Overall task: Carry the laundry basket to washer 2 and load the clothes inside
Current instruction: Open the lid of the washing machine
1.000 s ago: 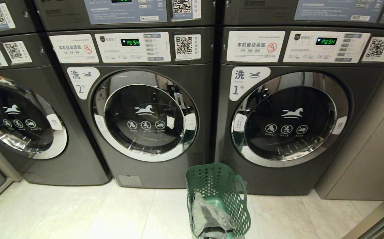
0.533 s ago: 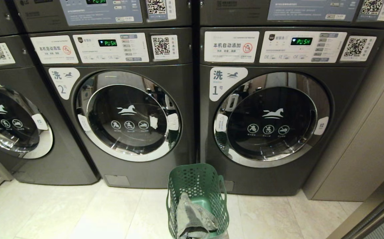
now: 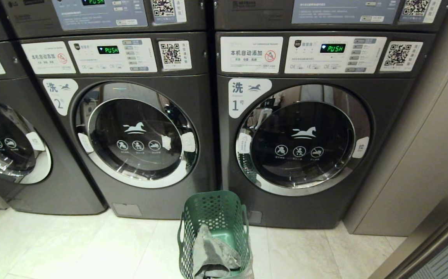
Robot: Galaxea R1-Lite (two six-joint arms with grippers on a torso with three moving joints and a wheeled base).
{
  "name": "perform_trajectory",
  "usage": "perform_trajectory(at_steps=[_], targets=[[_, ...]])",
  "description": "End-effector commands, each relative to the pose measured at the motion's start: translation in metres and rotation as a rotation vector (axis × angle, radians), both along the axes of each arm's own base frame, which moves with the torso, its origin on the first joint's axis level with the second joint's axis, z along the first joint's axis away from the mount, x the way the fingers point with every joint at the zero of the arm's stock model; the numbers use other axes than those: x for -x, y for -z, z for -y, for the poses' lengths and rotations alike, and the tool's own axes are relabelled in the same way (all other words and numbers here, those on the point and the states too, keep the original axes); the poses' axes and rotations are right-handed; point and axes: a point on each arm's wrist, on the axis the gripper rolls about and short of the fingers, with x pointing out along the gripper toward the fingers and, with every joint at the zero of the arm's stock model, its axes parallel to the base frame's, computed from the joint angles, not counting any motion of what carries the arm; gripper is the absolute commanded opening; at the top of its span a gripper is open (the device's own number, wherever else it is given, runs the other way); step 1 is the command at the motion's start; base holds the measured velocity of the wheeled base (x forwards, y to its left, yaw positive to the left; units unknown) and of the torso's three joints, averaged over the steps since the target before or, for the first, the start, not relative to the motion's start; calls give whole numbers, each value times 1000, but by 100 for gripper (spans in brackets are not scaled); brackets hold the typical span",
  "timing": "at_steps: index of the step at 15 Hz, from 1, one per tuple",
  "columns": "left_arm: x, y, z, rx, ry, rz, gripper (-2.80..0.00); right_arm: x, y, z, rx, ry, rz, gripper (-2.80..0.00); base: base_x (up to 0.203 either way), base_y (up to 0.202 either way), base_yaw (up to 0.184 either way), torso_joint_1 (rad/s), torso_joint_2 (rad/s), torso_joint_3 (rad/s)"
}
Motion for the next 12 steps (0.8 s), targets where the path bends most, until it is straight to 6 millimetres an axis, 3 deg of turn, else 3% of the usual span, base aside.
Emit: perform_trajectory(at_steps=[1, 10, 12], targets=[[0, 0, 0, -2, 0, 1, -280, 0, 0, 0, -1, -1, -1, -280, 0, 0, 0, 0, 0, 0], [0, 0, 0, -5, 1, 1, -280, 0, 0, 0, -1, -1, 0, -280, 0, 0, 0, 0, 0, 0], [0, 0, 0, -5, 1, 1, -280, 0, 0, 0, -1, -1, 1, -280, 159, 0, 0, 5, 3, 0]])
